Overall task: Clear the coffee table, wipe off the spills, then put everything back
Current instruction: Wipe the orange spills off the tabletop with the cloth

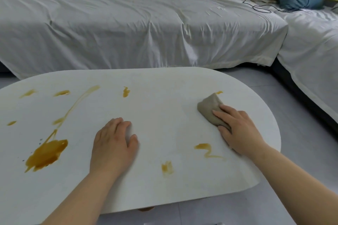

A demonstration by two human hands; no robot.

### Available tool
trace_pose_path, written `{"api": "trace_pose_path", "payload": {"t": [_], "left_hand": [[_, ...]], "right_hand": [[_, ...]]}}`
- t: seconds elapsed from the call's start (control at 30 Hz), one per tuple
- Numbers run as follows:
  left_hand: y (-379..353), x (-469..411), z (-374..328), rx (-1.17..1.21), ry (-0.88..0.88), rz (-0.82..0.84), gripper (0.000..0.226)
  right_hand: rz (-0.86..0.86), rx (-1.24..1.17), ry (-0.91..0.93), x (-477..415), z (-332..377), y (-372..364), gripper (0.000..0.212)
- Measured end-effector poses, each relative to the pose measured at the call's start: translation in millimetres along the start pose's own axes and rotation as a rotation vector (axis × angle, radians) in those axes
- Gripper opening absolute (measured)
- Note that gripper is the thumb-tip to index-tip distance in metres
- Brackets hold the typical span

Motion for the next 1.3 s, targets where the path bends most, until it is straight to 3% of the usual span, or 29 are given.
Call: {"api": "trace_pose_path", "payload": {"t": [0.1, 0.2, 0.27, 0.33, 0.47, 0.53, 0.6, 0.67, 0.77, 0.87, 0.97, 1.1, 1.17, 1.3], "left_hand": [[0.1, 0.2, 0.7, 0.009, 0.013, -0.01, 0.044], [0.1, 0.8, -0.5, 0.007, 0.014, -0.017, 0.043], [-0.2, 0.4, -1.2, 0.003, 0.009, -0.017, 0.043], [-0.1, 0.6, 0.2, 0.004, 0.012, -0.011, 0.043], [0.9, 0.0, 1.3, 0.01, 0.033, -0.005, 0.046], [-0.5, -0.1, 0.8, 0.003, 0.027, 0.002, 0.046], [-1.8, 0.1, 0.2, -0.001, 0.025, 0.0, 0.045], [-2.3, 1.1, -0.1, -0.003, 0.026, -0.003, 0.044], [-2.4, 0.7, 1.2, -0.012, 0.025, -0.006, 0.043], [-3.2, 2.2, 2.7, -0.044, 0.016, 0.001, 0.053], [-2.0, 1.3, 0.8, -0.061, 0.014, -0.003, 0.062], [-0.8, 0.6, -0.1, -0.074, 0.002, -0.015, 0.082], [-0.5, 1.3, -0.7, -0.078, 0.004, -0.008, 0.083], [0.1, 2.8, 0.1, -0.063, 0.004, -0.009, 0.076]], "right_hand": [[-0.117, 0.062, -0.08, -19.3, -15.6, 9.1, 0.043], [-0.278, 0.005, -0.489, -49.1, -26.2, 18.4, 0.047], [-0.274, 0.03, -0.613, -70.3, -15.3, 10.3, 0.049], [-0.234, 0.056, -0.5, -87.7, 8.8, -7.8, 0.049], [-0.026, 0.007, 0.007, -94.5, 50.6, -46.8, 0.051], [0.011, 0.001, 0.13, -96.3, 42.9, -42.7, 0.05], [-0.083, 0.016, -0.002, -102.5, 20.0, -25.1, 0.051], [-0.215, 0.009, -0.263, -109.9, -1.8, -8.0, 0.05], [-0.243, 0.015, -0.449, -129.0, -2.2, -6.7, 0.05], [-0.206, -0.008, -0.4, -149.4, 27.1, -27.4, 0.053], [-0.114, -0.058, -0.148, -162.7, 69.5, -54.2, 0.053], [0.13, -0.151, 0.15, -159.0, 95.4, -74.2, 0.054], [0.105, -0.24, 0.084, -160.6, 70.1, -53.8, 0.054], [-0.156, -0.132, -0.31, -152.4, -2.6, -2.5, 0.053]]}}
Point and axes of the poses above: each hand's wrist, its own x-axis away from the middle knuckle, its own y-axis out of the back of the hand, z = x × y, the point moved 1 cm from there along -x, towards the middle knuckle, and after that the axes turned 14 degrees about -x, right-handed, at the moved point
